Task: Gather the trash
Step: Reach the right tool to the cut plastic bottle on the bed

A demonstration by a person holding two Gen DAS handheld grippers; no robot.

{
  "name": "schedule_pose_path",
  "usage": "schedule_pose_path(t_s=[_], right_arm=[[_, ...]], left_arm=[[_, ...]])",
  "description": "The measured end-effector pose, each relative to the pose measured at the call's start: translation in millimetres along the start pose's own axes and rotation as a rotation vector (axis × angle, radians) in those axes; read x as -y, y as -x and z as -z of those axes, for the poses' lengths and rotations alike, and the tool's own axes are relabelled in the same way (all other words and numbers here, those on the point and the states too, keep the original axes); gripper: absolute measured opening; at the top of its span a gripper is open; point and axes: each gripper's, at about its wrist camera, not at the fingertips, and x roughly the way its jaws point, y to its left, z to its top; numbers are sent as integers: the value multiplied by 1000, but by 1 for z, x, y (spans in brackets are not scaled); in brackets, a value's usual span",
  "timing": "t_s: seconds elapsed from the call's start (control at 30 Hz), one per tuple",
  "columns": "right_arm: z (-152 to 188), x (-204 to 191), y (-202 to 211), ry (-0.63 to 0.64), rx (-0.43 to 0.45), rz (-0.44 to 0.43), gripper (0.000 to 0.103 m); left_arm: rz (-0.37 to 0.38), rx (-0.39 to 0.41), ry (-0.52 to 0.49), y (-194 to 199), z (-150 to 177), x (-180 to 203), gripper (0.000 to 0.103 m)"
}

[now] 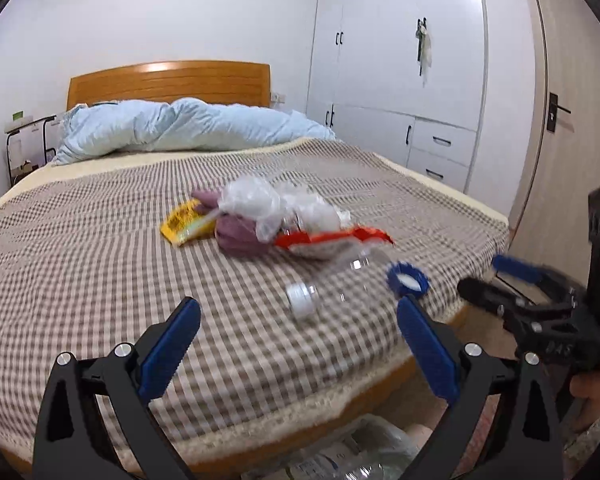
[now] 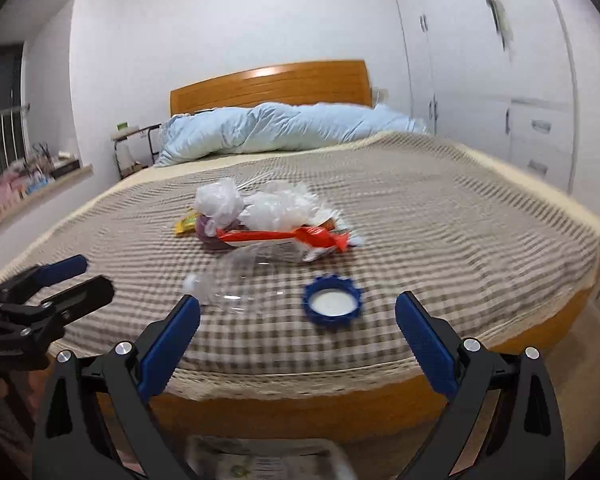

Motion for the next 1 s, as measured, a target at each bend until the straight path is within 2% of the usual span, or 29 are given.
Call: schedule_pose_path(t_s=[0.17,0.27,0.3,0.33,0.37,0.47,0.57,0.73,0.87,1.0], right_arm=[[11,-10,-14,-57,-72,-87,94],[15,-20,-20,-44,-100,-109,94],[16,-23,-23,-47,-108,-121,86],[18,-25,-26,-56,-121,-132,70],[20,-27,-32,-81,-149,-141,66],[28,-24,-49,-197,-213,-182,65],[27,-25,-53,-274,-209,-204,65],[20,-24,-60,-456,-179,-173,65],[21,-21,-68,-632,-152,-113,65],[15,-26,-68,-687,-109,-54,65]], left_arm=[[-25,48,32,-5,-8,-12,96],[-41,36,44,-7,-3,-21,96],[-47,31,44,-8,-2,-23,96],[-57,29,40,-10,-2,-25,96],[-69,28,36,-11,-1,-26,96],[-77,19,45,-14,0,-33,96],[-87,7,42,-16,3,-38,96],[-99,0,20,-21,1,-40,96],[-86,4,50,-30,-8,-45,96],[-92,4,75,-37,-16,-52,96]])
